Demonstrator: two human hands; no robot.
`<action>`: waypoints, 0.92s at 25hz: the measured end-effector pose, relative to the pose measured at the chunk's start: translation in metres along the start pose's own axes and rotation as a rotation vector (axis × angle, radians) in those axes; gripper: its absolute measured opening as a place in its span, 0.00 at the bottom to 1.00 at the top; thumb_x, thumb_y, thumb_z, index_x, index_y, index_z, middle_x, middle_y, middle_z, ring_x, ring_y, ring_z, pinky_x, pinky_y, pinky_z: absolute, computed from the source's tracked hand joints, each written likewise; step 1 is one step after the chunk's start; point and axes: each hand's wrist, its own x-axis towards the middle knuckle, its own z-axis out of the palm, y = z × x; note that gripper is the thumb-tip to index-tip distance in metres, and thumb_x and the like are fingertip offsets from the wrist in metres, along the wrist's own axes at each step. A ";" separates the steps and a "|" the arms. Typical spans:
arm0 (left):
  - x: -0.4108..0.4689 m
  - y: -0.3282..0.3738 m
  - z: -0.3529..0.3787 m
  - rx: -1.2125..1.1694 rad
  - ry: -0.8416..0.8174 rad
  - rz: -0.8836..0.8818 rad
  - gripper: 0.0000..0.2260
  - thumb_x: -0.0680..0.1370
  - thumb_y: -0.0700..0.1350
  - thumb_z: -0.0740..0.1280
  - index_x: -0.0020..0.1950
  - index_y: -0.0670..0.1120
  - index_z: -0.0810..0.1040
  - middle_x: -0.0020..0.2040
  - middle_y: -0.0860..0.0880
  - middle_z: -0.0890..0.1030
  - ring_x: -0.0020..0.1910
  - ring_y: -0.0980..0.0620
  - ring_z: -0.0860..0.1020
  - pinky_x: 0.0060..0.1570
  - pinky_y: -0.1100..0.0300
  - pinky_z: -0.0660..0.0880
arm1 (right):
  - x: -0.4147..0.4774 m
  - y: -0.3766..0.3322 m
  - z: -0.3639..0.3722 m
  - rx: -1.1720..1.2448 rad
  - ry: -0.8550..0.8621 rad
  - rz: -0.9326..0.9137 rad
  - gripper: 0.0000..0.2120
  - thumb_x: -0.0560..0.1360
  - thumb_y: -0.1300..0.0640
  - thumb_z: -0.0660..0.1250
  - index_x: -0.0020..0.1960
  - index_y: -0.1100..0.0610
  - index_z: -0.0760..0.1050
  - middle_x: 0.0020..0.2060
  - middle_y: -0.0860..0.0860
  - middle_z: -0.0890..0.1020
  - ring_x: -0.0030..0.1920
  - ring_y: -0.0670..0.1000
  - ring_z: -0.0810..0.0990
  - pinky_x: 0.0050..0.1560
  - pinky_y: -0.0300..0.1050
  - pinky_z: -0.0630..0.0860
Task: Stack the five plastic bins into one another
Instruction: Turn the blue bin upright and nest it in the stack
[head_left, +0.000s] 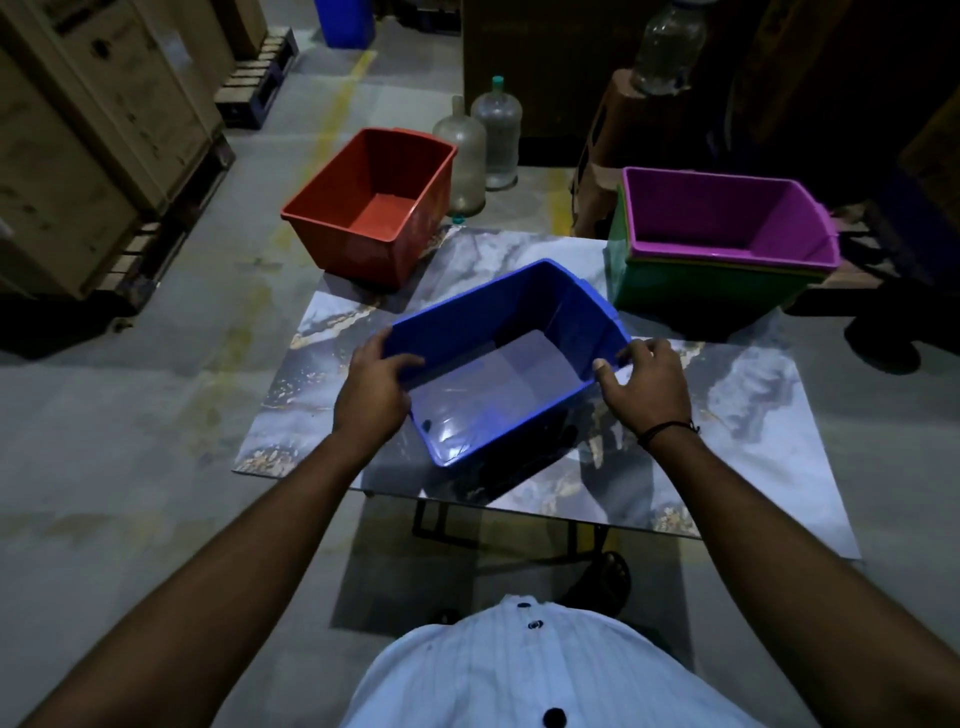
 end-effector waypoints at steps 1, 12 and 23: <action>-0.003 0.004 0.003 -0.094 0.104 -0.069 0.22 0.74 0.33 0.65 0.65 0.50 0.81 0.80 0.44 0.62 0.74 0.38 0.67 0.68 0.45 0.72 | 0.000 -0.003 -0.004 -0.027 0.021 -0.016 0.20 0.74 0.39 0.64 0.45 0.58 0.76 0.47 0.58 0.75 0.51 0.63 0.76 0.48 0.53 0.76; -0.001 -0.009 0.021 -0.583 0.058 -0.522 0.11 0.79 0.40 0.64 0.60 0.44 0.81 0.56 0.39 0.83 0.52 0.39 0.80 0.51 0.49 0.76 | -0.001 -0.018 -0.006 0.390 -0.030 0.290 0.14 0.71 0.57 0.72 0.54 0.58 0.74 0.45 0.57 0.80 0.46 0.60 0.80 0.43 0.46 0.71; 0.012 -0.001 0.041 -0.672 0.057 -0.627 0.15 0.80 0.40 0.61 0.63 0.43 0.81 0.61 0.42 0.83 0.58 0.41 0.79 0.56 0.51 0.75 | -0.024 -0.106 -0.095 0.628 0.195 -0.246 0.14 0.75 0.57 0.74 0.45 0.65 0.72 0.32 0.57 0.77 0.33 0.50 0.76 0.36 0.36 0.71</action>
